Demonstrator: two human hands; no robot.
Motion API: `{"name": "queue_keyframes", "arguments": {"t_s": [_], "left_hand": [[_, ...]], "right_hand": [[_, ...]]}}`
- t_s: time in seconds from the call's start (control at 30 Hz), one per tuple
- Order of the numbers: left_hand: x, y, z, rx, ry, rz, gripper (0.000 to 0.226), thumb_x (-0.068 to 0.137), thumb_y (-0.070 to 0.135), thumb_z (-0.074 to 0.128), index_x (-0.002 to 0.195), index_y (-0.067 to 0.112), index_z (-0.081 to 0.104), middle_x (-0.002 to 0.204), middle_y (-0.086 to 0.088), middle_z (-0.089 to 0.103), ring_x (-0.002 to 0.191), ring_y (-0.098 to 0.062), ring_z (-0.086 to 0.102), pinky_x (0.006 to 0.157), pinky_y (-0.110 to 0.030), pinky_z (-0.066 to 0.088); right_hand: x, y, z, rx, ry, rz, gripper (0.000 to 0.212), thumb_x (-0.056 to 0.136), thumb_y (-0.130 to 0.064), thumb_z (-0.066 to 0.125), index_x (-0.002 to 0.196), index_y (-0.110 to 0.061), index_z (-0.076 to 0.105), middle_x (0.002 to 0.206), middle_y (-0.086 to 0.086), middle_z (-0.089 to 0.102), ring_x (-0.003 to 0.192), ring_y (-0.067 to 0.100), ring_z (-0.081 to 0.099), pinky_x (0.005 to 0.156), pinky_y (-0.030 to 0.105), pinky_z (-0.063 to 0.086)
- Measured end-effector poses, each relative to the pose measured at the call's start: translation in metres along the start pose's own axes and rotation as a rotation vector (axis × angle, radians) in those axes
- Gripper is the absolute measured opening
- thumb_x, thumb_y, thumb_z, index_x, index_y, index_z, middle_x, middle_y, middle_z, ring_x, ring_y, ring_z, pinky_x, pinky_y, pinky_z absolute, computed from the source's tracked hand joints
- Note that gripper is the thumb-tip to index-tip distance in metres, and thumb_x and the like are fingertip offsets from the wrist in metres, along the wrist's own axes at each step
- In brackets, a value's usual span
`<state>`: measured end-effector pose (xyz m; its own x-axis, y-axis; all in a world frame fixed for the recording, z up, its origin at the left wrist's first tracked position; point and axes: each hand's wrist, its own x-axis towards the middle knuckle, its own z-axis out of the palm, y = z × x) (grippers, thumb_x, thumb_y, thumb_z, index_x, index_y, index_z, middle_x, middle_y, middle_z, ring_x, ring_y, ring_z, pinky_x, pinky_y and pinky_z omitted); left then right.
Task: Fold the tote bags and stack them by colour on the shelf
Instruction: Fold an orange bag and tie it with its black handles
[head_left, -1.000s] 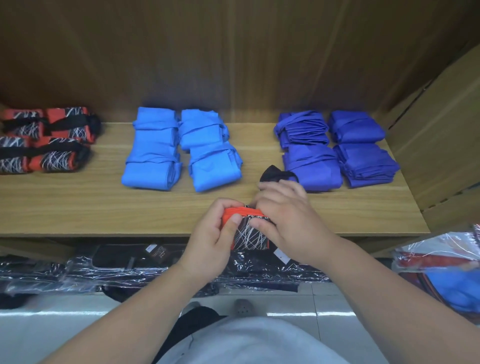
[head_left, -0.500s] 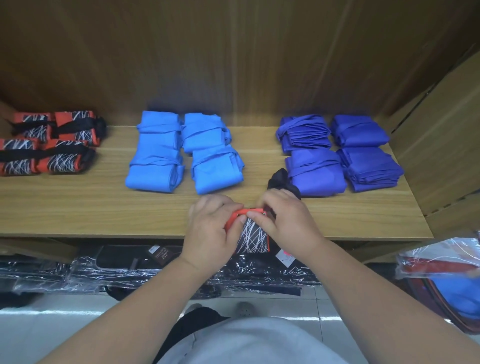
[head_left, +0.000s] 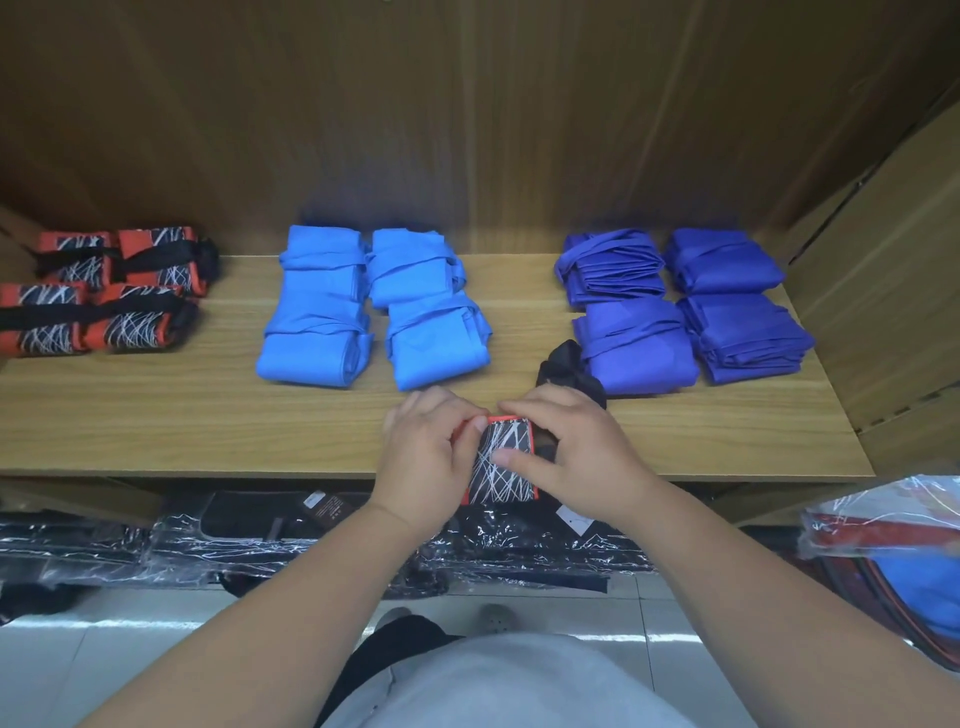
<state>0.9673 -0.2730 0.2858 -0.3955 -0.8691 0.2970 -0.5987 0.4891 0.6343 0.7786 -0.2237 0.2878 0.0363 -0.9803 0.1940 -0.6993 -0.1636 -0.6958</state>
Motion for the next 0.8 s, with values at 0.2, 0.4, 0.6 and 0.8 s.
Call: {"name": "queue_keyframes", "arguments": {"t_s": [0.2, 0.4, 0.6, 0.8], "left_hand": [[0.0, 0.0, -0.009, -0.091, -0.066, -0.014, 0.027, 0.096, 0.043, 0.052, 0.1, 0.026, 0.072, 0.097, 0.012, 0.064, 0.098, -0.014, 0.057, 0.092, -0.048, 0.044], [-0.024, 0.007, -0.021, -0.062, -0.158, -0.039, 0.042, 0.094, 0.053, 0.053, 0.129, 0.031, 0.053, 0.118, 0.025, 0.052, 0.113, 0.0, 0.046, 0.099, -0.026, 0.037], [-0.009, 0.041, -0.041, -0.71, -0.062, -0.482, 0.028, 0.096, 0.005, 0.064, 0.1, 0.032, 0.066, 0.082, 0.007, 0.064, 0.076, -0.016, 0.053, 0.071, -0.034, 0.044], [-0.001, 0.062, -0.065, -0.845, 0.058, -0.444, 0.018, 0.097, 0.022, 0.064, 0.107, 0.036, 0.068, 0.104, 0.007, 0.07, 0.092, -0.007, 0.066, 0.075, -0.03, 0.058]], "right_hand": [[-0.001, -0.009, -0.002, 0.003, -0.141, 0.092, 0.067, 0.077, -0.07, 0.058, 0.13, -0.03, 0.065, 0.112, -0.009, 0.059, 0.11, 0.017, 0.056, 0.101, 0.045, 0.045], [-0.009, -0.018, 0.006, 0.059, -0.073, 0.087, 0.049, 0.087, -0.063, 0.059, 0.12, -0.029, 0.067, 0.105, -0.013, 0.055, 0.101, 0.015, 0.058, 0.094, 0.044, 0.048], [0.001, -0.039, 0.003, 0.368, 0.019, 0.167, 0.022, 0.09, -0.035, 0.07, 0.11, -0.026, 0.07, 0.1, -0.013, 0.059, 0.099, 0.006, 0.06, 0.089, 0.028, 0.046], [0.014, -0.077, -0.006, 0.61, 0.107, 0.162, 0.013, 0.09, -0.031, 0.068, 0.101, -0.036, 0.073, 0.105, -0.007, 0.071, 0.102, 0.01, 0.065, 0.094, 0.034, 0.051]]}}
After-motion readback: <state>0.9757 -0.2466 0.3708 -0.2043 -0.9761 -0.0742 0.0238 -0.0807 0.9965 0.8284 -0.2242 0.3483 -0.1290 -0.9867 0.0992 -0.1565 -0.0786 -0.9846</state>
